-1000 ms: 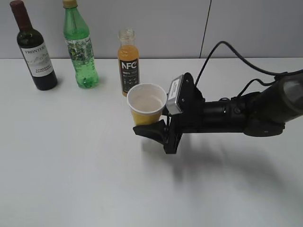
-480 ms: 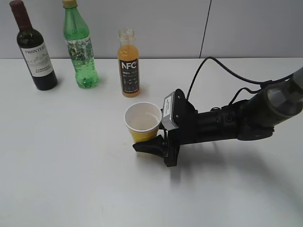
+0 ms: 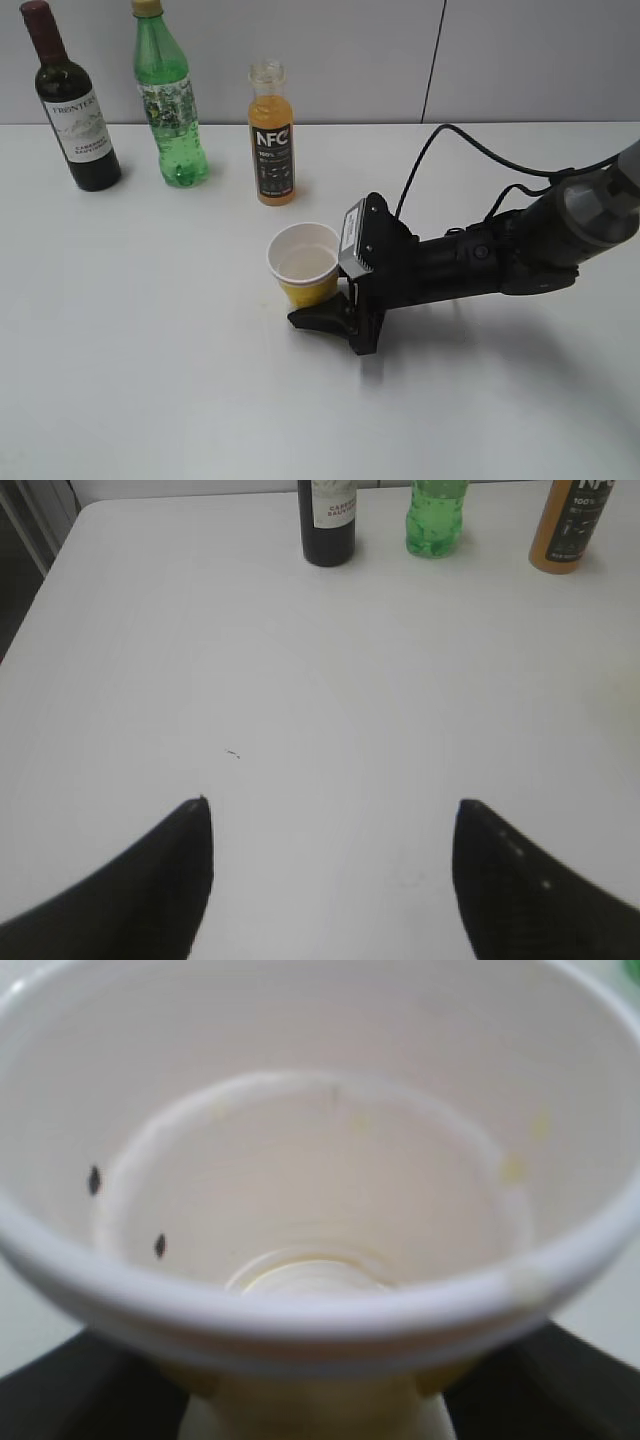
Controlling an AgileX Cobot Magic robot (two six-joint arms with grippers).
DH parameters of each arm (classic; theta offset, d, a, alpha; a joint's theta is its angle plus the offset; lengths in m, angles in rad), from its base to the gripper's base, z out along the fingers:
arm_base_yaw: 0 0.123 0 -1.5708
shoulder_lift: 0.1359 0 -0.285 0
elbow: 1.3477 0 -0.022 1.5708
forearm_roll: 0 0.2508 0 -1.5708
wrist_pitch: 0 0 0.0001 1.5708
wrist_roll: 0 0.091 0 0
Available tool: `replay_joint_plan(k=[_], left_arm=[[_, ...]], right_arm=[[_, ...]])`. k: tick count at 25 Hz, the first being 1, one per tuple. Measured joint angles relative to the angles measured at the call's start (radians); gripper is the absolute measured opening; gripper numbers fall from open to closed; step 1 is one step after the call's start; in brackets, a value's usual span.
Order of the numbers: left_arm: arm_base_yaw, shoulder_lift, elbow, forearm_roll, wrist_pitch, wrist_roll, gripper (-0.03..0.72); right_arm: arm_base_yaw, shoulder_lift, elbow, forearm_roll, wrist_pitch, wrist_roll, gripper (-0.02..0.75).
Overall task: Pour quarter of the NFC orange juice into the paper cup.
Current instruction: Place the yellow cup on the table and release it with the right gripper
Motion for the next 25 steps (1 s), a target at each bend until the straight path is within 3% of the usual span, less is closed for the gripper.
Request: replay_joint_plan(k=[4,12,25], left_arm=[[0.000,0.000,0.000,0.000,0.000,0.000,0.547],[0.000,0.000,0.000,0.000,0.000,0.000,0.547],[0.000,0.000,0.000,0.000,0.000,0.000,0.547]], right_arm=[[0.000,0.000,-0.001,-0.008,0.026,0.026,0.608],[-0.007,-0.052,-0.001,-0.121,0.122,0.114,0.622],[-0.078,-0.162,0.000,-0.569,0.198,0.490,0.621]])
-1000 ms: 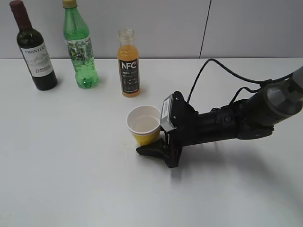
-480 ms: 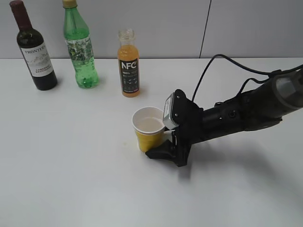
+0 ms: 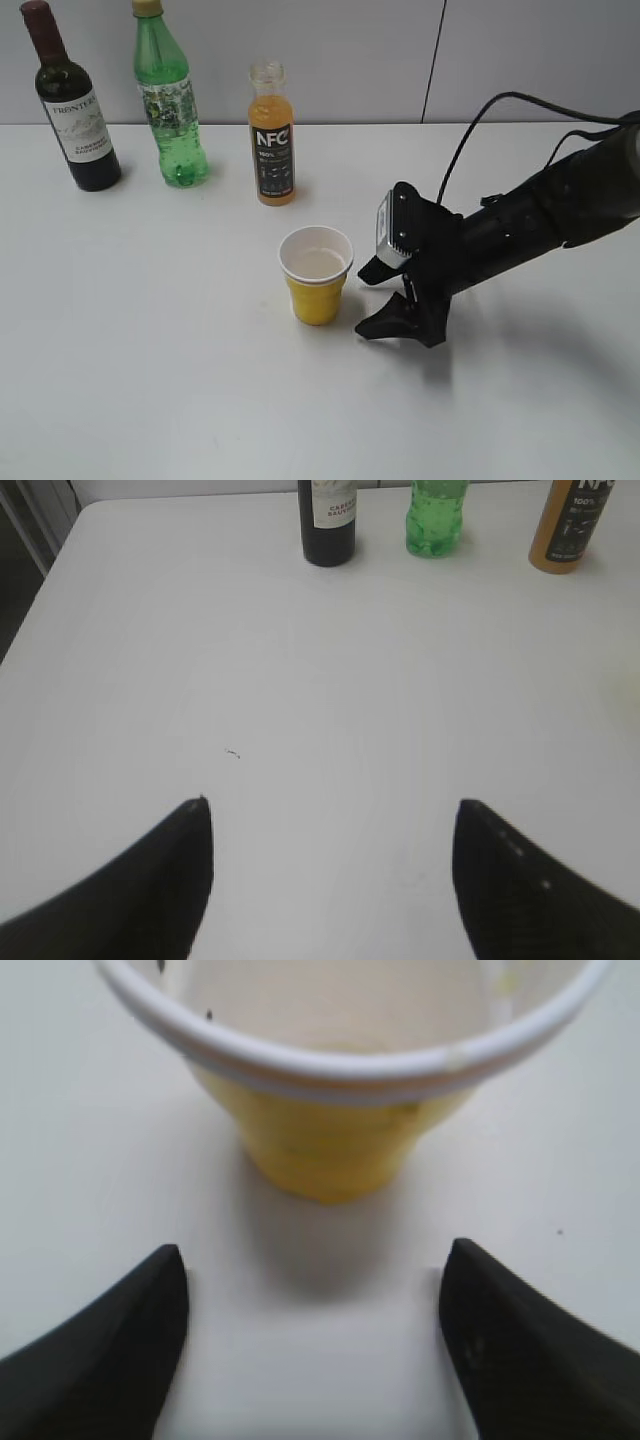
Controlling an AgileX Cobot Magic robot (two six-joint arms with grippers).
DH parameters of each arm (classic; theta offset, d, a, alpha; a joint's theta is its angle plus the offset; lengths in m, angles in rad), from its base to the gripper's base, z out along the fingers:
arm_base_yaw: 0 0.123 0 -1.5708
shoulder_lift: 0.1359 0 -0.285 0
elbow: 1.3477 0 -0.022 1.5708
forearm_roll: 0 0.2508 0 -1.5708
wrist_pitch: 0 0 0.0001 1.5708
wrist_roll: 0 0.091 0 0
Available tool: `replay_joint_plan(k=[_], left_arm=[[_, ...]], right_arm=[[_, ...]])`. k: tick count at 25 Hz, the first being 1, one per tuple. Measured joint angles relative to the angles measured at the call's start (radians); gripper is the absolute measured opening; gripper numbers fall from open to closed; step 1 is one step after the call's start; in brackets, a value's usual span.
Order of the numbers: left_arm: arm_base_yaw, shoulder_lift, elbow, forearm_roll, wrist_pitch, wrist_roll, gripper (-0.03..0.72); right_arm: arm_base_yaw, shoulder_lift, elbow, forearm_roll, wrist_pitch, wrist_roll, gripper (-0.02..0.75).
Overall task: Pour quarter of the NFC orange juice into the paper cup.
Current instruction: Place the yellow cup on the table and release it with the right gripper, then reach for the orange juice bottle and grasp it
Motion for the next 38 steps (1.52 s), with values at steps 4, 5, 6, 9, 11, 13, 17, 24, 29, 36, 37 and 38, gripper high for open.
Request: replay_joint_plan(k=[4,5,6,9,11,13,17,24,29,36,37,38], left_arm=[[0.000,0.000,0.000,0.000,0.000,0.000,0.547],[0.000,0.000,0.000,0.000,0.000,0.000,0.547],[0.000,0.000,0.000,0.000,0.000,0.000,0.547],[0.000,0.000,0.000,0.000,0.000,0.000,0.547],[0.000,0.000,0.000,0.000,0.000,0.000,0.547],[0.000,0.000,0.000,0.000,0.000,0.000,0.547],[0.000,0.000,0.000,0.000,0.000,0.000,0.547],[0.000,0.000,0.000,0.000,0.000,0.000,0.547],[0.000,0.000,0.000,0.000,0.000,0.000,0.547],[0.000,0.000,0.000,0.000,0.000,0.000,0.547],[0.000,0.000,0.000,0.000,0.000,0.000,0.547],[0.000,0.000,0.000,0.000,0.000,0.000,0.547]], right_arm=[[-0.036,-0.068,0.001,-0.021,0.044,0.090,0.610],[-0.050,-0.086,0.001,-0.021,0.048,0.101,0.610],[-0.063,-0.102,0.001,-0.021,0.055,0.110,0.607],[-0.088,-0.162,0.001,-0.021,0.153,0.129,0.598],[-0.092,-0.207,0.001,-0.021,0.283,0.132,0.596],[-0.093,-0.244,0.001,-0.020,0.418,0.134,0.596],[-0.094,-0.298,-0.001,-0.010,0.733,0.136,0.595],[-0.096,-0.306,-0.116,0.385,1.073,0.061,0.594],[-0.118,-0.298,-0.281,0.888,1.182,-0.278,0.593],[-0.258,-0.165,-0.664,1.642,1.622,-0.882,0.593],[-0.273,-0.144,-0.720,1.683,1.701,-0.900,0.593],[-0.281,-0.123,-0.762,1.709,1.775,-0.916,0.593]])
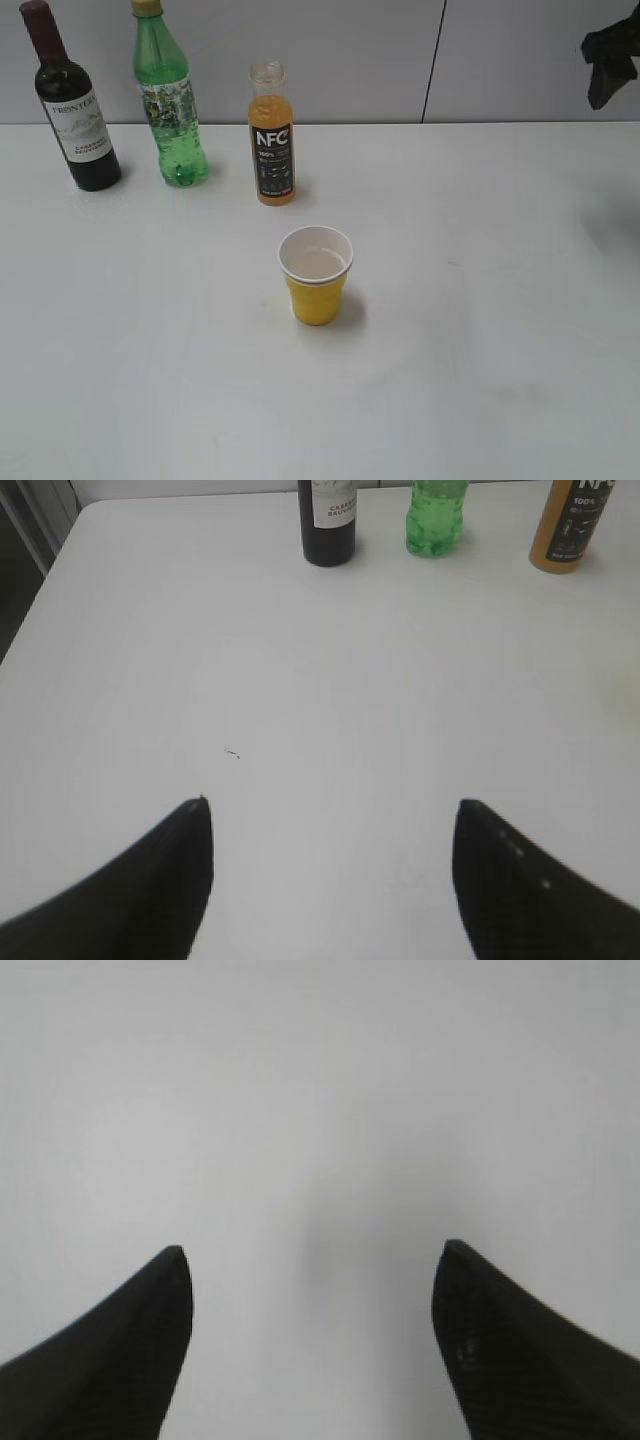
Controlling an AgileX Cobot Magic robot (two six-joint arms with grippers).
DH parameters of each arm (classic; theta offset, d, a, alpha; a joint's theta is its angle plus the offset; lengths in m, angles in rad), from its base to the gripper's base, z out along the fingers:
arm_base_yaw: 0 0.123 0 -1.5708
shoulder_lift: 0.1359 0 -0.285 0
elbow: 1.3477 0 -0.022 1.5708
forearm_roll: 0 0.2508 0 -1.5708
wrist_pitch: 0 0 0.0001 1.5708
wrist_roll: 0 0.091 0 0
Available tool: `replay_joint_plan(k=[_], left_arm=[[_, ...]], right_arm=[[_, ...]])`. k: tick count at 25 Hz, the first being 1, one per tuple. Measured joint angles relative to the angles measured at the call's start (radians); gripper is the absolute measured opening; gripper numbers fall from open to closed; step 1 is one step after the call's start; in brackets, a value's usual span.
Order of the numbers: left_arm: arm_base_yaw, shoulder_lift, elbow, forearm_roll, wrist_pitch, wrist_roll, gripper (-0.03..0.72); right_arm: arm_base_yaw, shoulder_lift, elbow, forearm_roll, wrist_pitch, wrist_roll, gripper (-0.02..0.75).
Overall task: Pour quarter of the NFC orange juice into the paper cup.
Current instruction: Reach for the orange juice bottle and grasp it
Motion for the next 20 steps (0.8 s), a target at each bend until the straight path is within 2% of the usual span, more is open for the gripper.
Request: replay_joint_plan(k=[3,9,14,20], left_arm=[[0.000,0.000,0.000,0.000,0.000,0.000,0.547],[0.000,0.000,0.000,0.000,0.000,0.000,0.547],[0.000,0.000,0.000,0.000,0.000,0.000,0.547],[0.000,0.000,0.000,0.000,0.000,0.000,0.547]], right_arm=[[-0.014,0.032,-0.097,0.029,0.144,-0.036,0.593],[-0.014,-0.016,-0.079,0.095,0.179,-0.062,0.593],[-0.014,-0.200,0.141,0.097,0.180,-0.064,0.593],[-0.014,-0.495,0.492,0.098,0.183,-0.065,0.591]])
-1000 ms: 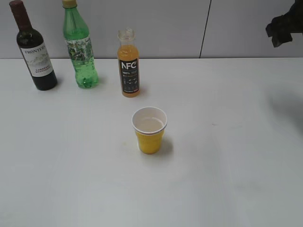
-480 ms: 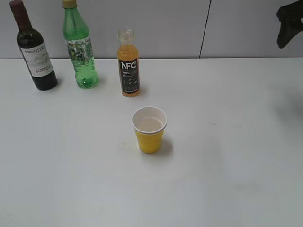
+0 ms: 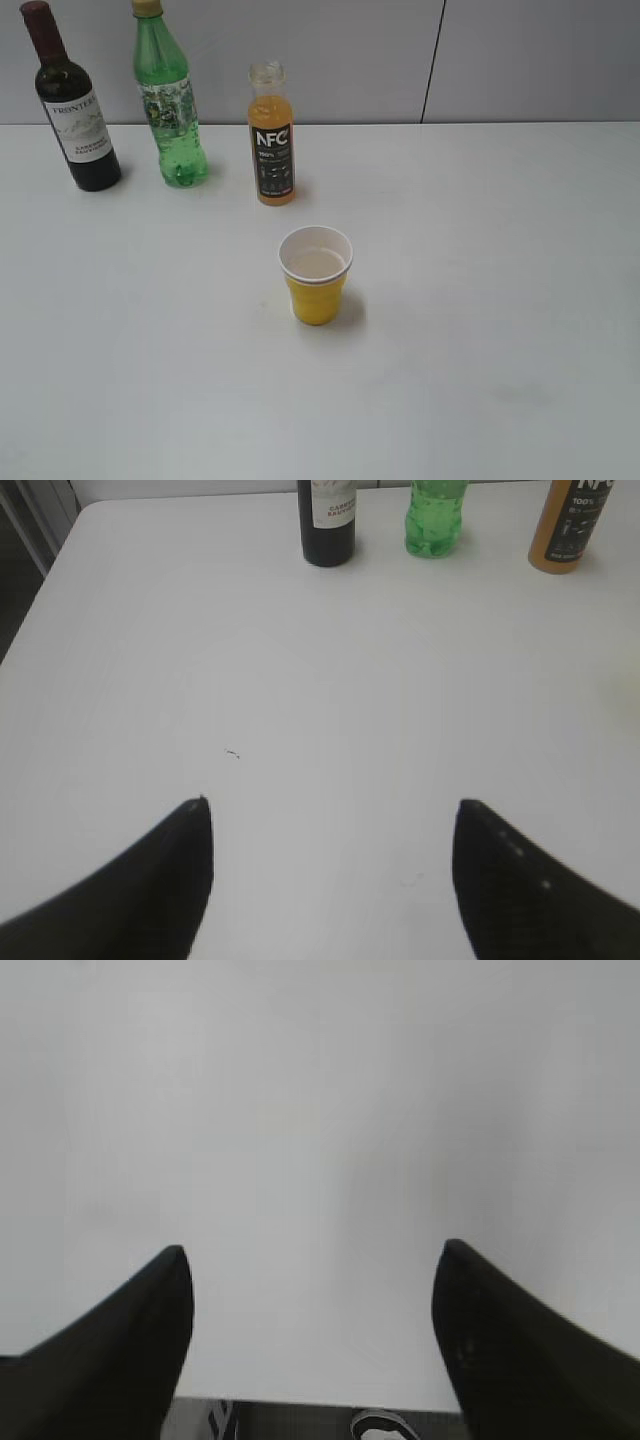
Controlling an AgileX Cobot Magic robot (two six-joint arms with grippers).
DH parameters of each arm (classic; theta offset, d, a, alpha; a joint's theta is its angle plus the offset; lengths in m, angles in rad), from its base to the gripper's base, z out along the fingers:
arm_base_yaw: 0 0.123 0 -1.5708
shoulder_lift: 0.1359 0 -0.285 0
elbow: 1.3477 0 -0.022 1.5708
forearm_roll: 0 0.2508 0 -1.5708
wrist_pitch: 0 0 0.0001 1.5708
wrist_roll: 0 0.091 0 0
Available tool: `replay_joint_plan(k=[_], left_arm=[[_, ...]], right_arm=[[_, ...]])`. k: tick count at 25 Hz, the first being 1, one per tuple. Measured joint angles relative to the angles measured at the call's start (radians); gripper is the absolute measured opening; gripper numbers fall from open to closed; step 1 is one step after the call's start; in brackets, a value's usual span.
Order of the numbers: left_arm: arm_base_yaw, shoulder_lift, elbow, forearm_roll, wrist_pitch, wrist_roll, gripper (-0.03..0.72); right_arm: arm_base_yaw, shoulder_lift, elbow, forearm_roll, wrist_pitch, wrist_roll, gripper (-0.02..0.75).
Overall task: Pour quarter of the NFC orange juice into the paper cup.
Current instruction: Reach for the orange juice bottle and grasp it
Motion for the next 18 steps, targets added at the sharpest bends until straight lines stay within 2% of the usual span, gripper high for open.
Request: replay_joint_plan(k=[7,18], left_arm=[[0.000,0.000,0.000,0.000,0.000,0.000,0.547],[0.000,0.000,0.000,0.000,0.000,0.000,0.547]], right_arm=[[0.000,-0.302,0.318,-0.003,-0.017,-0.002,0.592],[0.000,-0.716,0.636,0.016,-0.138,-0.002,0.592]])
